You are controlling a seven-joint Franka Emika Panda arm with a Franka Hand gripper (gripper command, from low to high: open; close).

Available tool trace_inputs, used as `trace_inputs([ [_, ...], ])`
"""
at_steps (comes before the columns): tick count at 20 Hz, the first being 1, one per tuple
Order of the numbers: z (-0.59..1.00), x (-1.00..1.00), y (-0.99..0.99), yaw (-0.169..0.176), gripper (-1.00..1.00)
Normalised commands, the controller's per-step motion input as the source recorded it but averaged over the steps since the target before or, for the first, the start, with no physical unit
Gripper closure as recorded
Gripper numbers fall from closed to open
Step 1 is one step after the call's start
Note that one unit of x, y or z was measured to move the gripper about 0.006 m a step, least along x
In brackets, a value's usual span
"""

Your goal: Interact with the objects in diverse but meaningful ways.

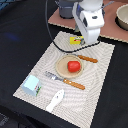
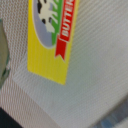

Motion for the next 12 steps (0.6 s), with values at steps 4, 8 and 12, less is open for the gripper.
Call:
trace_inputs([
  [4,-0.63,-0.55,0.28,0.0,-1.0],
  [8,-0.64,-0.49,0.28,0.005,1.0],
  [12,-0.65,-0.39,0.25,0.011,1.0],
])
